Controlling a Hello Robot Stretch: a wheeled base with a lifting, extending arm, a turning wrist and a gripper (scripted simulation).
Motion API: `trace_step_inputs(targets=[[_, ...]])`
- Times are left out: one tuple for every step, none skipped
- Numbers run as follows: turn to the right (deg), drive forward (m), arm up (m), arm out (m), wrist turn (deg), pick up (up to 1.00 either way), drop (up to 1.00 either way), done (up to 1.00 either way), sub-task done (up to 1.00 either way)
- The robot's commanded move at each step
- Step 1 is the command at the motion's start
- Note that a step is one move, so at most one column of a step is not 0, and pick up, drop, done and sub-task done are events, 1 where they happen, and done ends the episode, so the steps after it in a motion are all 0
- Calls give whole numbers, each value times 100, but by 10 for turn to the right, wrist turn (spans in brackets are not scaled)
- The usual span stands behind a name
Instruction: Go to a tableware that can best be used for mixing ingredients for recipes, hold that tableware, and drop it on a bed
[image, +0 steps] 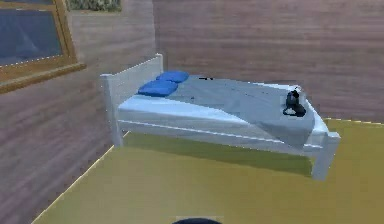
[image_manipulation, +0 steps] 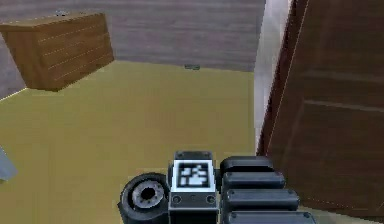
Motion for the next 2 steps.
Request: trace_step_inputs(targets=[[0,100,0,0,0,0,0,0,0],[30,0,0,0,0,0,0,0,0]])
